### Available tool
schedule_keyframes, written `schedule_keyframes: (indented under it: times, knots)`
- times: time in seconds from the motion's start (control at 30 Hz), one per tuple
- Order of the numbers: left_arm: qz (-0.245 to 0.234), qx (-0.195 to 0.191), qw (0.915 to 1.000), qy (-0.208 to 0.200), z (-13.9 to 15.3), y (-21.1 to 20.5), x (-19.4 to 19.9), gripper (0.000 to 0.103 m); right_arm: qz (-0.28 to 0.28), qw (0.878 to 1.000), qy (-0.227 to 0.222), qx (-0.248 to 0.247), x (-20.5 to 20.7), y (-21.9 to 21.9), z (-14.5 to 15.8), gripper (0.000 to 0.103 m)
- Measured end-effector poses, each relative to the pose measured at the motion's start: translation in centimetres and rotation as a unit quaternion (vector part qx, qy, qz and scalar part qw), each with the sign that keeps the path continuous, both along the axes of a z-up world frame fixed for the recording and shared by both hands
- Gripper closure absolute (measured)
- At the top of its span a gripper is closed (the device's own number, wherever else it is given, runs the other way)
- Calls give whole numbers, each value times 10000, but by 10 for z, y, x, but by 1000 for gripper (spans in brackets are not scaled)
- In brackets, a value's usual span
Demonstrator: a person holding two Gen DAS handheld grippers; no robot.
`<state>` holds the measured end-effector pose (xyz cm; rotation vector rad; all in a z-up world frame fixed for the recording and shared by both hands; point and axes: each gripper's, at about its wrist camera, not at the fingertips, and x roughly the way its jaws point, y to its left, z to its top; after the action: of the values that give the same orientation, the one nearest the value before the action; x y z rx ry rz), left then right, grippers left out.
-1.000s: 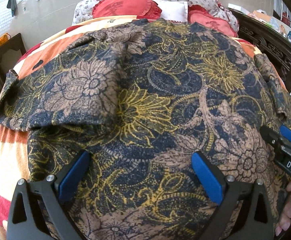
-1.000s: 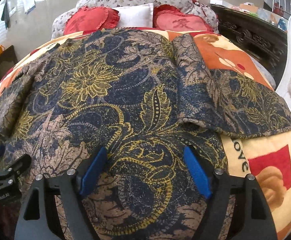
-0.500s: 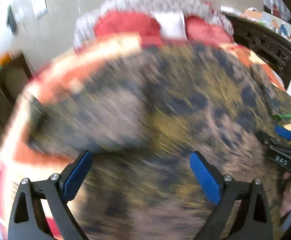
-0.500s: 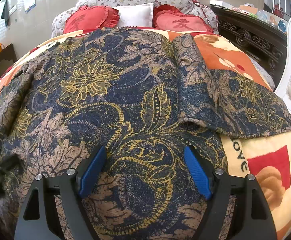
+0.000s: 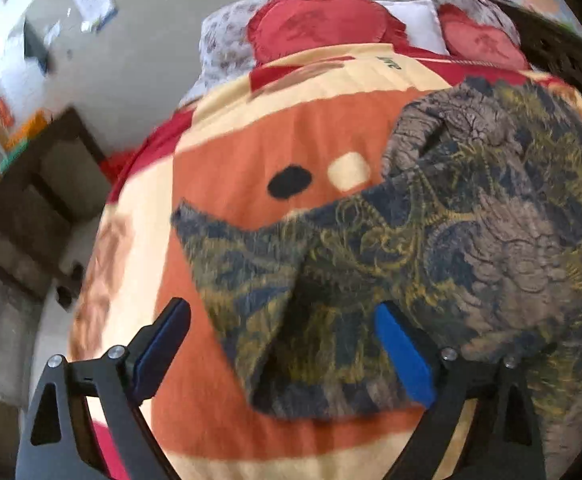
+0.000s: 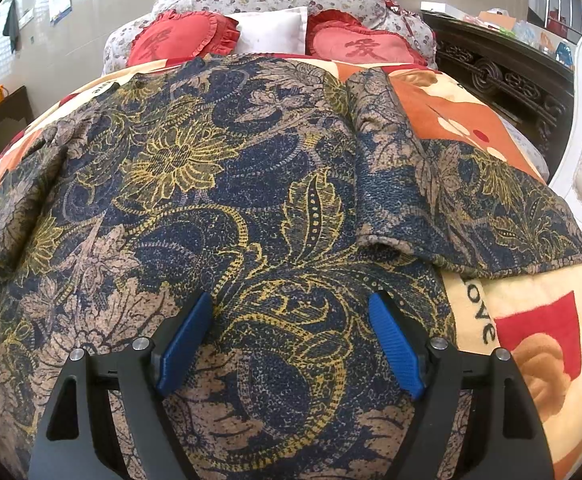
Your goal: Fold small clothes
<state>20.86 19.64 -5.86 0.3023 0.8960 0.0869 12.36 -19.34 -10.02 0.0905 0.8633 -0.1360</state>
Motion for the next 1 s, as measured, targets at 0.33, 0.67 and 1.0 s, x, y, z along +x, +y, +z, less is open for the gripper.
schedule_keyframes:
  times: [0.33,0.67,1.0]
  knots:
    - [1094,-1520,9821,-212,5,73,6,61,-6,10000,-4,0,0,0,0,15]
    - [849,-2042,9742,-456,29,81,-7,97,-6,10000,-5,1,0,0,0,15]
    - [1058,-2107,9637,-1256,99,138,-56,96,-10,10000,-5,-4,0,0,0,15]
